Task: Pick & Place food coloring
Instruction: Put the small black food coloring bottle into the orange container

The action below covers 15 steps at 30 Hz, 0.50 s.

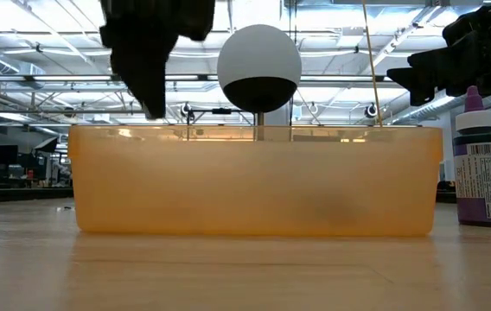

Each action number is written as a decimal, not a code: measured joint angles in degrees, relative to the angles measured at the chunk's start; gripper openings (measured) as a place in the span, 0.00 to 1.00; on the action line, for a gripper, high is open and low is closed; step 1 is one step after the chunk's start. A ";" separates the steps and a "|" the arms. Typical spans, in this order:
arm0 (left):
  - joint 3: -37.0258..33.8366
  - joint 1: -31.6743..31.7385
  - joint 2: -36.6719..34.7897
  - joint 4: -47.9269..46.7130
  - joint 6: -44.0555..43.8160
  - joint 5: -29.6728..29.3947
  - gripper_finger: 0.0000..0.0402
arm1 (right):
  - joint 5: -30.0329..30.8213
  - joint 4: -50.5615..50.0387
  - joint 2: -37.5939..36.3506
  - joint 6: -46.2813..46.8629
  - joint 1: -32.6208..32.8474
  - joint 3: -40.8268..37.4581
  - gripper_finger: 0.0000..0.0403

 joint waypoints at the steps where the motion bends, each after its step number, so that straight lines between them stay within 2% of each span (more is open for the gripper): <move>1: 0.00 -0.06 1.05 0.27 0.44 0.06 0.17 | -0.02 0.00 0.01 0.00 0.00 -0.01 0.52; 10: 0.00 1.37 12.54 3.35 2.84 6.31 0.17 | -0.02 0.11 0.00 0.00 -0.02 0.00 0.52; 15: 0.11 1.76 15.64 4.53 2.97 7.76 0.17 | -0.02 0.07 0.02 0.02 0.00 -0.02 0.52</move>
